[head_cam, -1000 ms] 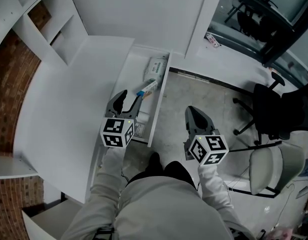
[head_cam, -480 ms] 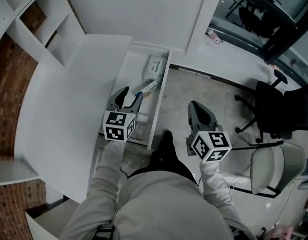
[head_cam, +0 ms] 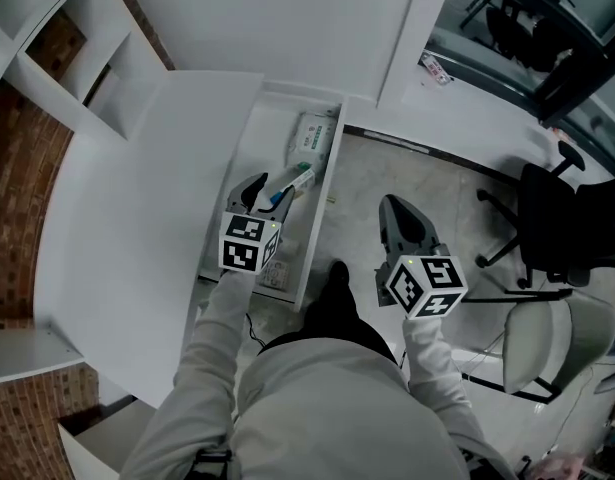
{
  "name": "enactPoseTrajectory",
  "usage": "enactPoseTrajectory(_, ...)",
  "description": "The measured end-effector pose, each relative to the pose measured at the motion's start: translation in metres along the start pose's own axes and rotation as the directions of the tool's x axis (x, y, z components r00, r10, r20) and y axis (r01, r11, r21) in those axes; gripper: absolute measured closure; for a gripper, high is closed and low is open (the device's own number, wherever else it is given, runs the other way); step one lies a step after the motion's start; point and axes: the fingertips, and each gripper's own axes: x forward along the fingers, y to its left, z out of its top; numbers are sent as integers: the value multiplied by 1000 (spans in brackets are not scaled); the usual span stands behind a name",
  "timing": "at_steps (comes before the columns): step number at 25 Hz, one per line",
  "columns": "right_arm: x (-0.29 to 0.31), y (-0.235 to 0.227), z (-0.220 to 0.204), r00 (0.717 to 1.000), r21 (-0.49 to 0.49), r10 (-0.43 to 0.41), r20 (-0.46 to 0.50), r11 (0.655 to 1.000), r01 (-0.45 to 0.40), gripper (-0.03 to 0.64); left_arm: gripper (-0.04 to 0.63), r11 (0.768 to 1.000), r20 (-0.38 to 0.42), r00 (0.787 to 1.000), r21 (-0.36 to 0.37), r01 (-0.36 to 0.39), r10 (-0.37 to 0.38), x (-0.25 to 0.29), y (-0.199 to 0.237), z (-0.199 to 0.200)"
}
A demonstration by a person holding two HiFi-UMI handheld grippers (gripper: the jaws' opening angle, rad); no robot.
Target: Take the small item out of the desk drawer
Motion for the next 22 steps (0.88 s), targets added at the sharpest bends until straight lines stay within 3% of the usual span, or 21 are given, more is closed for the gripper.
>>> enactPoseTrajectory(6, 14, -11, 0, 1000, 0, 4, -21, 1000, -4, 589, 368, 998, -108, 993, 27, 59, -56, 35, -3, -20)
enactPoseTrajectory(13, 20, -23, -5, 999, 4, -1, -47, 1000, 1, 589, 367, 991, -237, 966, 58, 119, -102, 69, -5, -45)
enactPoseTrajectory(22, 26, -36, -10, 998, 11, -7, -68, 1000, 8, 589, 365, 977, -407, 900, 73, 200, -154, 98, -8, -83)
